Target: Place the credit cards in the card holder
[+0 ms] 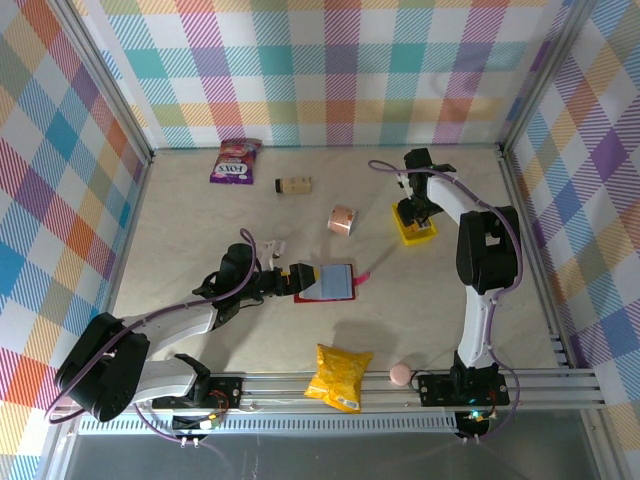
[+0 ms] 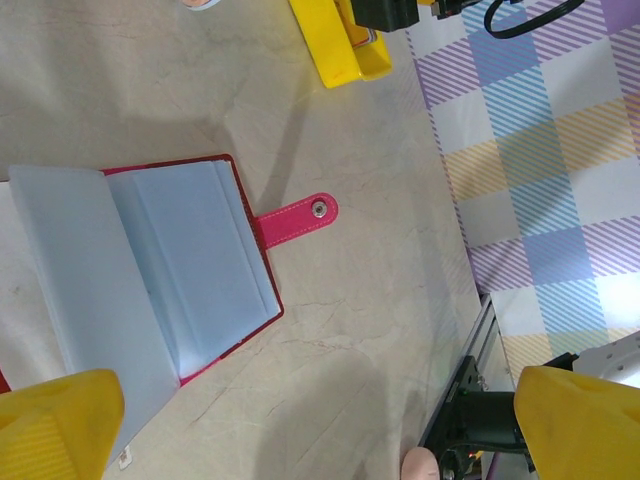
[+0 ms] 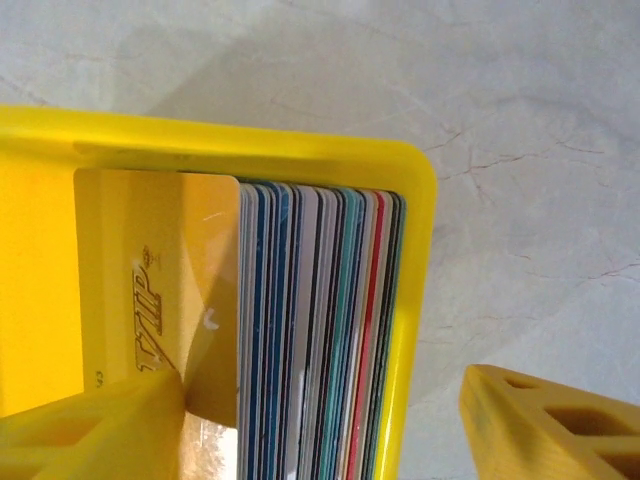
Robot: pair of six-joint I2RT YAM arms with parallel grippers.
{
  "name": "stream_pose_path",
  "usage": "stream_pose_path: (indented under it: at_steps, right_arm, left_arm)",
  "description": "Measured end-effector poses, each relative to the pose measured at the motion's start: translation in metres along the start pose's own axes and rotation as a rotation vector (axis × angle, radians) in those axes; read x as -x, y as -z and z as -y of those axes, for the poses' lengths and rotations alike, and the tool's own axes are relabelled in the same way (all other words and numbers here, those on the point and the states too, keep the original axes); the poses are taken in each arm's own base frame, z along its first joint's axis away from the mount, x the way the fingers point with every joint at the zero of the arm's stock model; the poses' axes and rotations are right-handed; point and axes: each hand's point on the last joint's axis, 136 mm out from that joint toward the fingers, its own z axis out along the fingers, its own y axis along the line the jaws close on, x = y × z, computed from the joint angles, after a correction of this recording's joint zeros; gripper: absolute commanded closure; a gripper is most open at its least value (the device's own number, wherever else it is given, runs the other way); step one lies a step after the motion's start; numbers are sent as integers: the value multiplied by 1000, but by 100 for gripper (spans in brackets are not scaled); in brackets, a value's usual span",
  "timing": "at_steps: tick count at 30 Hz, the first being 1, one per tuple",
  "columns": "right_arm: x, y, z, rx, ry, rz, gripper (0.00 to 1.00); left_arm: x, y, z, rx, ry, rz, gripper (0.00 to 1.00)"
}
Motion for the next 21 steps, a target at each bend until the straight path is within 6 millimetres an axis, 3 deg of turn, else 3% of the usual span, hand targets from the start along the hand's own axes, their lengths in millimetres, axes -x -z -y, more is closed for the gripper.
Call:
stream_pose_path:
  at_steps: [9, 21]
  right_arm:
    - [5, -1, 5, -28, -9, 22, 66]
    - [7, -2, 4, -30, -13, 31, 82]
  left_arm:
    - [-2, -2, -4, 8, 7, -8, 0]
    - [-6, -6, -9, 17, 20, -27, 0]
